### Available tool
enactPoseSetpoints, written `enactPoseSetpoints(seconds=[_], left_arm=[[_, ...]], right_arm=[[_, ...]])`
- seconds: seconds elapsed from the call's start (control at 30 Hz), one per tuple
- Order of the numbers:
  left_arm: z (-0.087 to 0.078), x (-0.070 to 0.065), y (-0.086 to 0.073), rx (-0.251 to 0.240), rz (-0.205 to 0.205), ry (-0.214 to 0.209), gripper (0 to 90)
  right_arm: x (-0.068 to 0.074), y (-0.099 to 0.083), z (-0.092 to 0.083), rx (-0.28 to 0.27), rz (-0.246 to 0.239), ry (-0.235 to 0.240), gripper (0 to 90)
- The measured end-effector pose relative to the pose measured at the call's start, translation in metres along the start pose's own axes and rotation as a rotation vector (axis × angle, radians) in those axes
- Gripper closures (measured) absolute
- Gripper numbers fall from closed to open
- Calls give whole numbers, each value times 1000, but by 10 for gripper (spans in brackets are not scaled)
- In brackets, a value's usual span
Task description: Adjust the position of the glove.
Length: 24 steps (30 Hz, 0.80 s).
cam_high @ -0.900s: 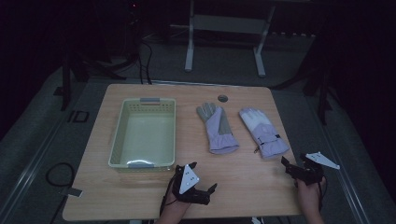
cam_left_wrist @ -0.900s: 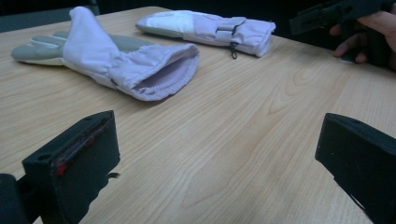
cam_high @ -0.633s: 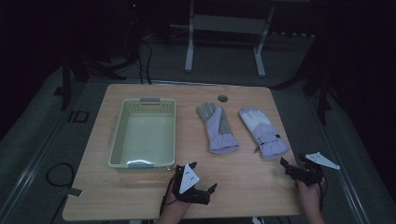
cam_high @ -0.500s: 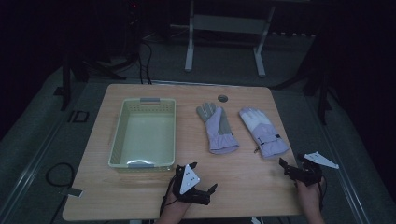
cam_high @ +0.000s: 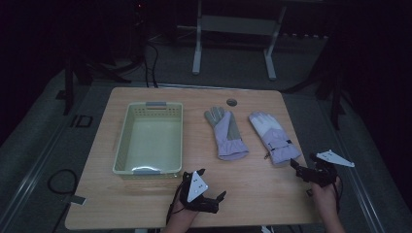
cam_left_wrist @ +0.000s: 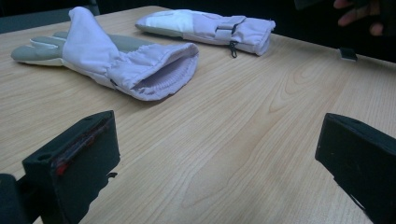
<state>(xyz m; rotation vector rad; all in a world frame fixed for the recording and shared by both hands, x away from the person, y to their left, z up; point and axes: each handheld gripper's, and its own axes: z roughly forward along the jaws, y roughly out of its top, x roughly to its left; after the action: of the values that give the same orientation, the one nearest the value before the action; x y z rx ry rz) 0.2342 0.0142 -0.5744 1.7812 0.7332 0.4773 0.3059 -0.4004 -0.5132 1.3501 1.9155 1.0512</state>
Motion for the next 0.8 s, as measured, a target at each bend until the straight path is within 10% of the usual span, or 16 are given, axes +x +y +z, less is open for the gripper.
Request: enactPoseSetpoints(seconds=[0.8], left_arm=[[0, 1, 0, 2, -4, -11, 0]], right_arm=[[16, 63, -2, -13, 19, 58, 145]])
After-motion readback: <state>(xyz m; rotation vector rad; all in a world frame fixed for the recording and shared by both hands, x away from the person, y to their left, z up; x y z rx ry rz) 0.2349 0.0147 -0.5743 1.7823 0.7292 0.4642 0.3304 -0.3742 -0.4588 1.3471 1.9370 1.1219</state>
